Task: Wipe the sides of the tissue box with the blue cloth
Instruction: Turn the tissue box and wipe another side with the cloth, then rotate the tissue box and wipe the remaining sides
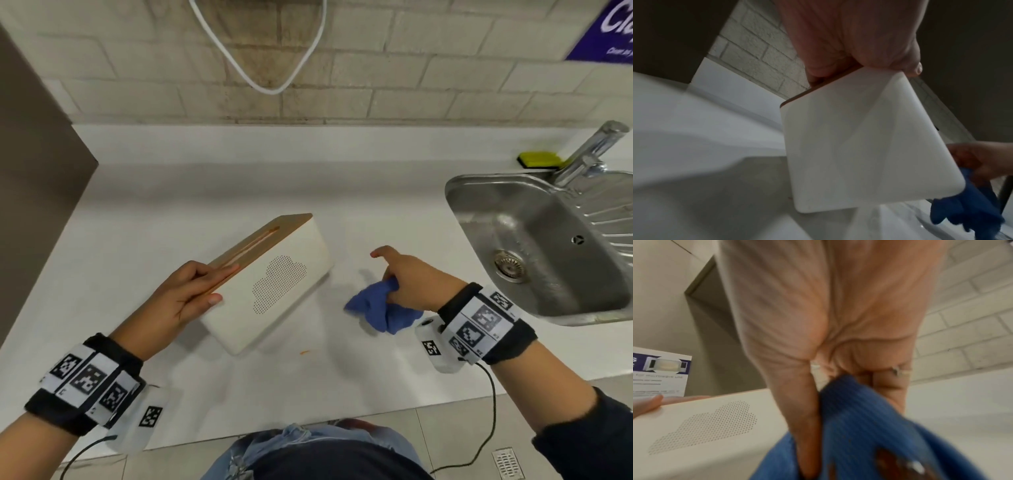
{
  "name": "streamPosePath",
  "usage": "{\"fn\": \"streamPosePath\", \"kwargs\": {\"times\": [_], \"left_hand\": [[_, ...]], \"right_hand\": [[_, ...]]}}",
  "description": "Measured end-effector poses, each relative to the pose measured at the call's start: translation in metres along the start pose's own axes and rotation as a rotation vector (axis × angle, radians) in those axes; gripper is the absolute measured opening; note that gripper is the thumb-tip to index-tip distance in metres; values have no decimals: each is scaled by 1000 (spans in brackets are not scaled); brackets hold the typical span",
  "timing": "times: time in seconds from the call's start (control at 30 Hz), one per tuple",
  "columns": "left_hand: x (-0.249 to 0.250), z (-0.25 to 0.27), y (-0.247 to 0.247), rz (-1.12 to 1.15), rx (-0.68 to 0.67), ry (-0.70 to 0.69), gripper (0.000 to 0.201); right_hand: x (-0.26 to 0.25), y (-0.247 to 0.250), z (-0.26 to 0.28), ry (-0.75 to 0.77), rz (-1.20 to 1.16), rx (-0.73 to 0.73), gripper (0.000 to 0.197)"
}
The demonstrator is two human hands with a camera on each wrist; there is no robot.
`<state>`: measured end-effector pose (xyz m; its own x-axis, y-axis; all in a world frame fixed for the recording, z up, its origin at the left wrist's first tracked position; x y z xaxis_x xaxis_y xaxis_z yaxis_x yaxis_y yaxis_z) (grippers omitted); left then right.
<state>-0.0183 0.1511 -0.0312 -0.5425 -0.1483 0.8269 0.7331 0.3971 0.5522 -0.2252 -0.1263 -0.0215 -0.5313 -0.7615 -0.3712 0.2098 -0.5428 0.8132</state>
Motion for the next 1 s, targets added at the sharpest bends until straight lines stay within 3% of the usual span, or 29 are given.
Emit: {"fn": "streamPosePath", "kwargs": {"times": [0.07,0.13,0.2,0.27,0.43,0.53,0.7,0.83,0.93,1.0], "left_hand": [[0,0,0,4,7,8,52],[0,0,-1,4,1,12,53],[0,0,-2,1,0,11,51],[-2,0,-2,-7,1,8,47],[-5,1,7,13,55,-2,45],[-8,2,12,35,57,7,43],[-10,3,10,66,52,10,41],[-9,4,10,38,95,-1,42],[0,6,-1,-78,42,-77,41],[6,8,-13,-278,-58,-155,45]], "right_hand": [[-8,12,-2,35,-4,260,35],[-26,26,1,65,-215,572,12],[-47,31,-3,95,-501,804,13],[-70,27,-16,178,-503,922,18],[-87,-20,-47,306,-514,659,41],[-86,-27,-48,443,-302,657,56],[-87,-22,-53,397,-331,710,43],[-66,-22,-44,220,-222,537,33],[-54,-22,-22,297,-117,519,23],[-37,-22,-14,210,-79,509,24]]}}
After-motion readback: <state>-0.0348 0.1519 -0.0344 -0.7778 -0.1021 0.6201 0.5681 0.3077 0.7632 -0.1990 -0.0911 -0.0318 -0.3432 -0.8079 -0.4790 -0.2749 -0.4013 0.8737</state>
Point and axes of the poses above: each hand's wrist, its own z-axis away from the middle knuckle, its own y-axis out of the back of the hand, x = y × z, the point moved 5 cm from there along -z, towards the middle knuckle, and after that the axes turned 2 degrees about z, right-handed, at the moved point
